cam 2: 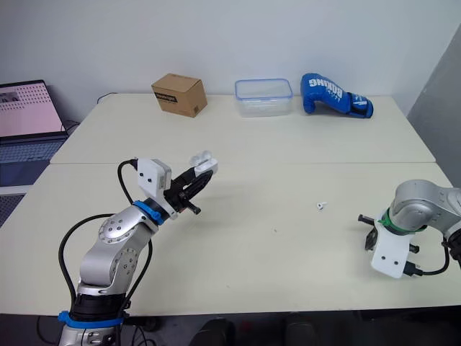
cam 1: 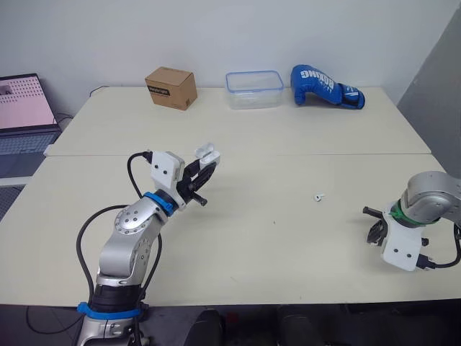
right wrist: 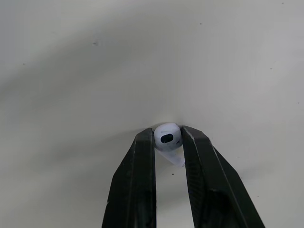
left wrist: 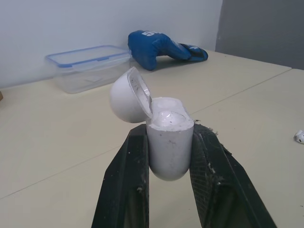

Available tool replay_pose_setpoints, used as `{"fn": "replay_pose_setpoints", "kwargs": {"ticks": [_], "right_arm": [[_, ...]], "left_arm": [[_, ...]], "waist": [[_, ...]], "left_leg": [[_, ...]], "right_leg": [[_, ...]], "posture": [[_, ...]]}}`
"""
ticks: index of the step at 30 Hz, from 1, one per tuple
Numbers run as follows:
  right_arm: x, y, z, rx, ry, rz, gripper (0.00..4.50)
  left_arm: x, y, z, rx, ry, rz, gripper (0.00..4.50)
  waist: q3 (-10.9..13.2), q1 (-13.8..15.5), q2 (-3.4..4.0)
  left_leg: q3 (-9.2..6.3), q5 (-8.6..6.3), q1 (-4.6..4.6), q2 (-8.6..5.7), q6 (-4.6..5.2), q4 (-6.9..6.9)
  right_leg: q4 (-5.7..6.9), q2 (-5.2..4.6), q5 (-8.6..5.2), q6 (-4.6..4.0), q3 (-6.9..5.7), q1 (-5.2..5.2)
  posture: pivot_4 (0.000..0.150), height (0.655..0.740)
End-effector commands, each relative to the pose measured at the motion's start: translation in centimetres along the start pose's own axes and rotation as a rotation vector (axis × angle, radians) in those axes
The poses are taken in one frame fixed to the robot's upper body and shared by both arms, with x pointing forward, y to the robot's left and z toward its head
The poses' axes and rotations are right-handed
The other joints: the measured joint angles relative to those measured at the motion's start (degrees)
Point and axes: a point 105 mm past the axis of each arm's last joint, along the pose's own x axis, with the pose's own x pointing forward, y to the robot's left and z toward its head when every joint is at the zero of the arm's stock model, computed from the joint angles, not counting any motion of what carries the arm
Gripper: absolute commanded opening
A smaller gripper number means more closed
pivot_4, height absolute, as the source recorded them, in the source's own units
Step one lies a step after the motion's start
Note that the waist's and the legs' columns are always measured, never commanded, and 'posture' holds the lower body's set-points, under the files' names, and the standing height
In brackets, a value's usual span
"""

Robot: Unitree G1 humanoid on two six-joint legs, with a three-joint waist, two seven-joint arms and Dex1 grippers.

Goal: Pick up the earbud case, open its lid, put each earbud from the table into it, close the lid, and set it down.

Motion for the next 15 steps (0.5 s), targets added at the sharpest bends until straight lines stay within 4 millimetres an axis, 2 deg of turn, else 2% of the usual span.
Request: {"fn": "replay_pose_setpoints", "kwargs": {"ticks": [1, 6, 8, 9, 10, 12, 15], "right_arm": [[-0.8, 0.1, -0.6, 0.004, 0.029, -0.005, 0.52], [-1.0, -0.3, -0.5, 0.034, 0.014, -0.034, 0.45], [-1.5, -0.7, -0.3, 0.105, -0.011, -0.072, 0.45], [-2.0, -1.2, -0.2, 0.205, -0.046, -0.114, 0.45], [-2.5, -2.2, 0.1, 0.311, -0.099, -0.159, 0.45], [-4.3, -5.6, 0.7, 0.604, -0.287, -0.319, 0.45], [-8.1, -10.2, 0.4, 0.93, -0.552, -0.604, 0.45]], "left_arm": [[0.1, -0.1, 1.9, 0.041, -0.06, -0.009, 0.76], [0.2, -0.2, 1.8, 0.039, -0.061, -0.009, 0.76], [0.3, -0.2, 1.9, 0.039, -0.063, -0.009, 0.76], [0.3, -0.2, 1.9, 0.04, -0.064, -0.009, 0.76], [0.3, -0.3, 1.9, 0.042, -0.065, -0.011, 0.76], [0.3, -0.5, 1.9, 0.048, -0.071, -0.022, 0.76], [0.7, -1.1, 1.6, 0.066, -0.073, -0.057, 0.76]], "waist": [[0.0, -0.05, 0.0], [0.0, -0.15, 0.0], [0.0, -0.2, 0.0], [0.0, -0.23, 0.0], [0.0, -0.22, 0.0], [0.0, -0.25, -0.01], [0.0, -0.64, -0.01]], "left_leg": [[0.0, 0.0, 0.0, 0.0, 0.0, 0.0], [0.0, 0.0, 0.0, 0.0, 0.0, 0.0], [0.01, 0.0, 0.0, 0.0, 0.0, 0.0], [0.01, 0.0, 0.0, 0.0, 0.0, 0.0], [0.0, 0.0, 0.0, 0.01, 0.0, 0.0], [-0.04, 0.0, -0.01, 0.05, 0.01, 0.02], [-0.03, 0.0, 0.04, 0.11, 0.01, 0.08]], "right_leg": [[0.0, 0.0, 0.0, 0.0, 0.0, 0.0], [0.0, 0.0, 0.0, 0.0, 0.01, 0.0], [0.0, 0.0, 0.0, 0.0, 0.01, 0.0], [0.01, 0.0, 0.0, 0.0, 0.02, 0.0], [0.02, 0.0, 0.0, 0.0, 0.02, 0.0], [0.03, -0.01, 0.01, -0.01, 0.02, 0.0], [0.26, -0.02, 0.01, -0.02, 0.1, -0.02]], "posture": [[0.15, 0.74], [0.15, 0.74], [0.15, 0.74], [0.15, 0.74], [0.15, 0.74], [0.15, 0.74], [0.15, 0.74]]}}
